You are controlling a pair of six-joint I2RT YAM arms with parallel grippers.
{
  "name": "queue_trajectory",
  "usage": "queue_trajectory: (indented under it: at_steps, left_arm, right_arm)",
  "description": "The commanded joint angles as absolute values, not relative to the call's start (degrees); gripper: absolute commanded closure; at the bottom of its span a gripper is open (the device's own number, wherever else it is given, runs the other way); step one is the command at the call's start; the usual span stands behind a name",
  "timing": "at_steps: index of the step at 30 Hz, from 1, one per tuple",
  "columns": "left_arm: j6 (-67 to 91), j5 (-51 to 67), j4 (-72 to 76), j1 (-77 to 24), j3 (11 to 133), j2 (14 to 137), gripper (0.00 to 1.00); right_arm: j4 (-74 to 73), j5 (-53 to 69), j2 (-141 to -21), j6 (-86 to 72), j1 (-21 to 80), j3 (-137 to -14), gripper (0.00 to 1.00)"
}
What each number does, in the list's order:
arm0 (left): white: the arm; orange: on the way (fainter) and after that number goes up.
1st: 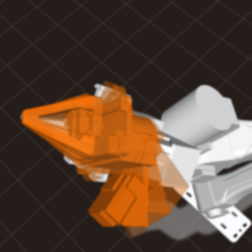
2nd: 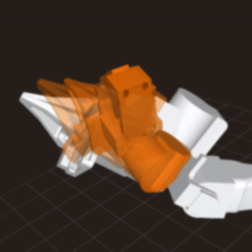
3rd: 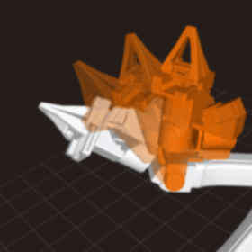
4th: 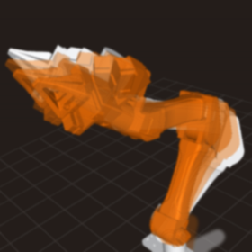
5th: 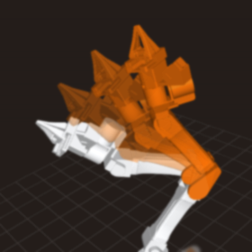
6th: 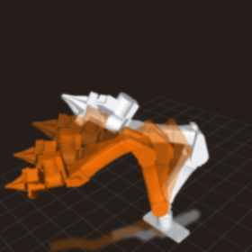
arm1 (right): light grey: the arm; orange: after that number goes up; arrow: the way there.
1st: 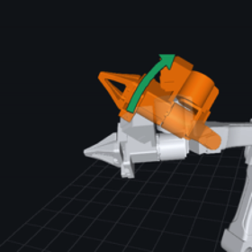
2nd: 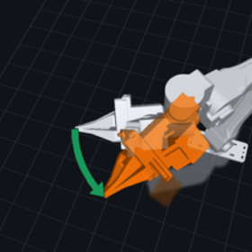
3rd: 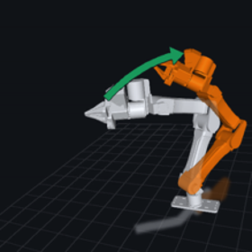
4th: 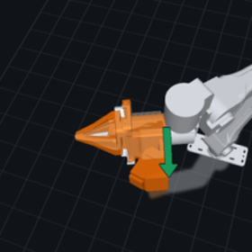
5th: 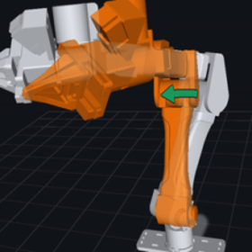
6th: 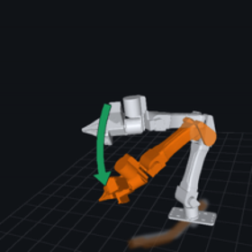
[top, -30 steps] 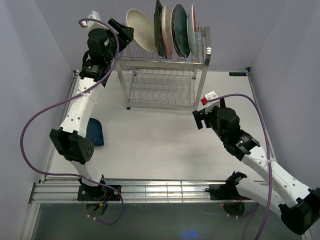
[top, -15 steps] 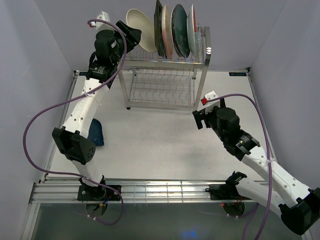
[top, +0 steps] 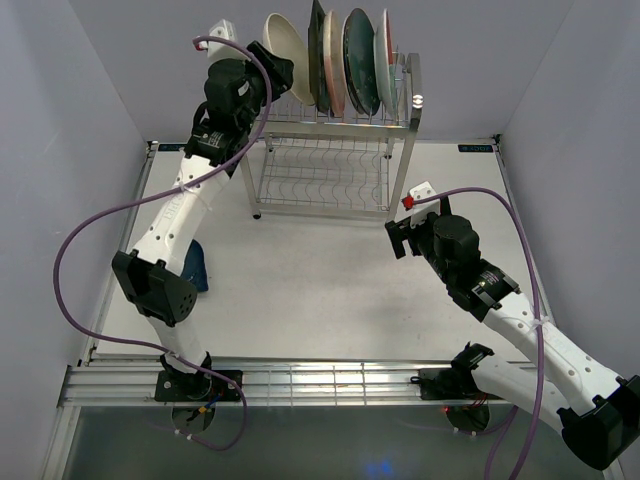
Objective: Load the plates into the dish rack
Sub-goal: Insert the plate into the dish rack.
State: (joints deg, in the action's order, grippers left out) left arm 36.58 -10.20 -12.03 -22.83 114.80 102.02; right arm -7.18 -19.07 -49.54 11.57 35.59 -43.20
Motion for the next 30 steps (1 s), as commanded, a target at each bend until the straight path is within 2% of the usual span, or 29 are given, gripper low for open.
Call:
queue_trajectory:
  at_steps: [1, 12, 30]
  left_arm:
    - [33.9, -11.6, -11.8, -25.0, 117.8, 101.2, 0.39]
    - [29.4, -15.6, -12.5, -29.0, 121.0, 102.7, 0.38]
    - [26.5, -20.4, -15.6, -29.2, 120.7, 102.1, 0.36]
  right_arm:
    - [-6.4, -19.1, -48.9, 11.6, 35.3, -43.5, 0.10]
    - [-6.3, -19.0, -49.0, 11.6, 35.3, -43.5, 0.10]
    - [-6.7, -18.7, -49.5, 11.5, 35.4, -43.7, 0.10]
